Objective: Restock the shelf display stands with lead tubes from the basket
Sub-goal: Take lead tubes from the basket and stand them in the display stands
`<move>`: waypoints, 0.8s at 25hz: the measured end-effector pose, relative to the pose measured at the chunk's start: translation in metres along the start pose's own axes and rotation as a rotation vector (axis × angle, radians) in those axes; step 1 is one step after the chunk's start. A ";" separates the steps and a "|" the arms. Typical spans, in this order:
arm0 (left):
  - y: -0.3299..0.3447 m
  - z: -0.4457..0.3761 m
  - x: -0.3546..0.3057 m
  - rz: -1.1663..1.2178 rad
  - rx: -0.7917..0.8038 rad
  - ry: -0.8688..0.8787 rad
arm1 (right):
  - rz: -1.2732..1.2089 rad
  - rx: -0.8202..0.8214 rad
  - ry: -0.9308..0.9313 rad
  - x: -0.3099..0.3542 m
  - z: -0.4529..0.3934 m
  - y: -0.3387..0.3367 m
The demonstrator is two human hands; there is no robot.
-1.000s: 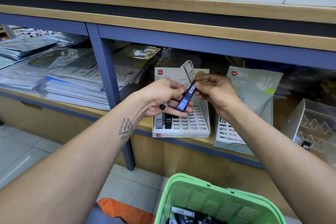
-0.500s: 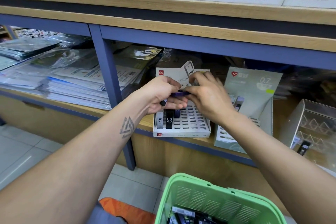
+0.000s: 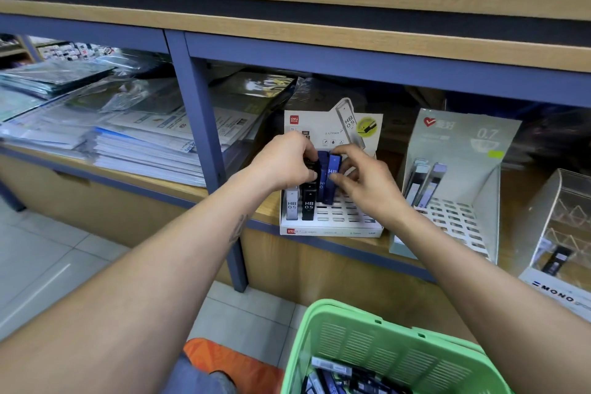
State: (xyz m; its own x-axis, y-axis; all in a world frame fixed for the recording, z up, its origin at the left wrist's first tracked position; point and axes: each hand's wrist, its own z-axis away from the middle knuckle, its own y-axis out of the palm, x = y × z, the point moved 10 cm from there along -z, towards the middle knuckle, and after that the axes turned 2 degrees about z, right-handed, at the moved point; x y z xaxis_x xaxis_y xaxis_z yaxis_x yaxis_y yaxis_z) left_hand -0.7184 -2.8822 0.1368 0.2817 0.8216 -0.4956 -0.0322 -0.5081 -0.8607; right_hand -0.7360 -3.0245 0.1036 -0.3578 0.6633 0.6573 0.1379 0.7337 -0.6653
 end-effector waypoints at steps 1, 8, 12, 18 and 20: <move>0.001 0.000 0.001 -0.048 -0.002 0.014 | 0.010 -0.034 -0.021 0.002 0.001 -0.002; 0.007 0.000 0.006 -0.140 0.025 0.036 | 0.069 -0.027 -0.072 0.011 -0.001 -0.002; 0.008 0.001 0.005 -0.134 0.024 0.031 | 0.125 0.047 -0.112 0.014 0.002 0.007; 0.008 0.001 0.006 -0.130 0.039 0.016 | 0.269 -0.051 -0.195 0.014 0.007 0.007; 0.008 0.002 0.004 -0.127 0.052 0.010 | 0.298 -0.051 -0.202 0.018 0.007 0.003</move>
State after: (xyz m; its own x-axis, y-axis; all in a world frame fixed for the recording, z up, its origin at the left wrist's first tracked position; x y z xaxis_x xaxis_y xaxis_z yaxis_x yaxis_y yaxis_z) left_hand -0.7198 -2.8819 0.1279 0.2962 0.8756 -0.3816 -0.0458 -0.3860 -0.9213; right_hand -0.7487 -3.0114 0.1104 -0.4697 0.8101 0.3508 0.3079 0.5228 -0.7949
